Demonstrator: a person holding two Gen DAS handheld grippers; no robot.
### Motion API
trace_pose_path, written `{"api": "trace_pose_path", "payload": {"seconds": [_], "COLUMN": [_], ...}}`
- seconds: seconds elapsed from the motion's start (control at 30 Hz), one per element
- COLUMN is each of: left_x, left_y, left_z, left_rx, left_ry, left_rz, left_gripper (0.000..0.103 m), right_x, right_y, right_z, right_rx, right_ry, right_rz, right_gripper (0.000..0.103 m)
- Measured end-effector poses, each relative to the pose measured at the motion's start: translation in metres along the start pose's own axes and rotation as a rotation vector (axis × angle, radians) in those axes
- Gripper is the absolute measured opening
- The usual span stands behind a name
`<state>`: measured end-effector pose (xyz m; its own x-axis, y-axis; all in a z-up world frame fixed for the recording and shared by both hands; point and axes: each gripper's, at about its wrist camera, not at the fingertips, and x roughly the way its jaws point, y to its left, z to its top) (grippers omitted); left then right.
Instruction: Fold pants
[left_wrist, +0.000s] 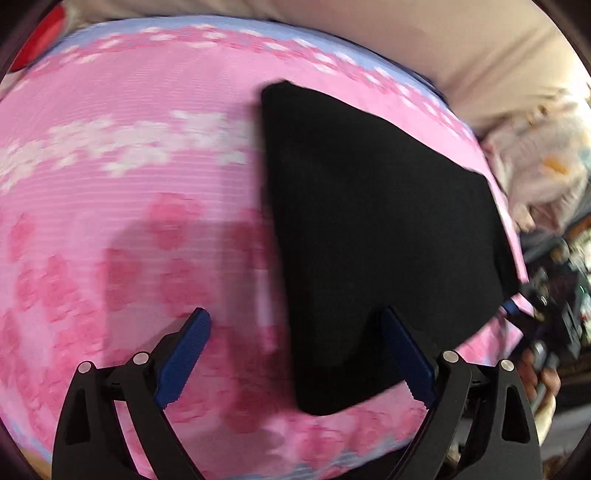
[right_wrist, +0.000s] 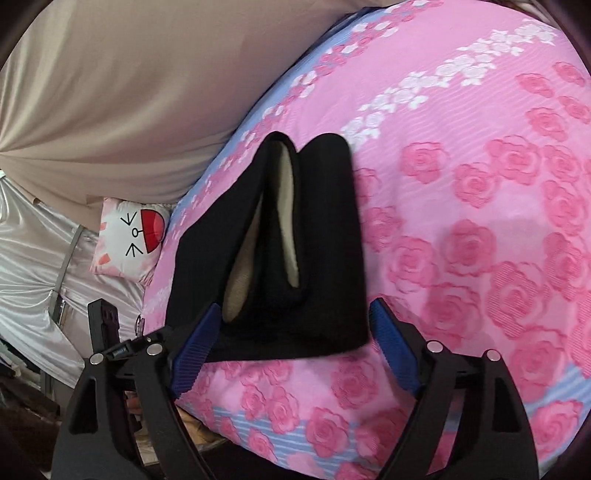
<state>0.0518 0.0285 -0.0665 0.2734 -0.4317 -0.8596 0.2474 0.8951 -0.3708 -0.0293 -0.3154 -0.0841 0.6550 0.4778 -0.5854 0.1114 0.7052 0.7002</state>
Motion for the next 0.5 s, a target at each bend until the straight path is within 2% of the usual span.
{"api": "trace_pose_path", "payload": {"seconds": [0.03, 0.1, 0.2, 0.3, 0.4, 0.43, 0.47, 0.5], "left_x": [0.003, 0.008, 0.015, 0.019, 0.021, 0.022, 0.021, 0.02], "left_y": [-0.005, -0.011, -0.017, -0.023, -0.032, -0.038, -0.04, -0.042], "left_z": [0.001, 0.005, 0.013, 0.02, 0.018, 0.016, 0.016, 0.013], "left_rx": [0.006, 0.009, -0.018, -0.034, 0.006, 0.031, 0.045, 0.059], "left_ry": [0.017, 0.037, 0.074, 0.073, 0.064, 0.053, 0.042, 0.014], "left_rz": [-0.042, -0.079, -0.163, -0.168, -0.132, -0.11, -0.094, -0.074], "left_gripper": [0.091, 0.091, 0.091, 0.091, 0.091, 0.091, 0.086, 0.068], "right_x": [0.002, 0.007, 0.01, 0.016, 0.03, 0.034, 0.037, 0.038], "right_y": [0.002, 0.005, 0.005, 0.007, 0.018, 0.024, 0.026, 0.027], "right_z": [0.001, 0.004, 0.007, 0.013, 0.011, 0.01, 0.008, 0.008], "right_rx": [0.0, -0.005, 0.015, 0.018, -0.059, -0.101, -0.12, -0.132], "right_ry": [0.002, 0.01, 0.018, 0.024, 0.042, 0.034, 0.025, 0.011], "right_rz": [0.008, 0.017, 0.039, 0.035, -0.032, -0.063, -0.095, -0.126], "right_gripper": [0.086, 0.09, 0.091, 0.091, 0.09, 0.088, 0.074, 0.06]}}
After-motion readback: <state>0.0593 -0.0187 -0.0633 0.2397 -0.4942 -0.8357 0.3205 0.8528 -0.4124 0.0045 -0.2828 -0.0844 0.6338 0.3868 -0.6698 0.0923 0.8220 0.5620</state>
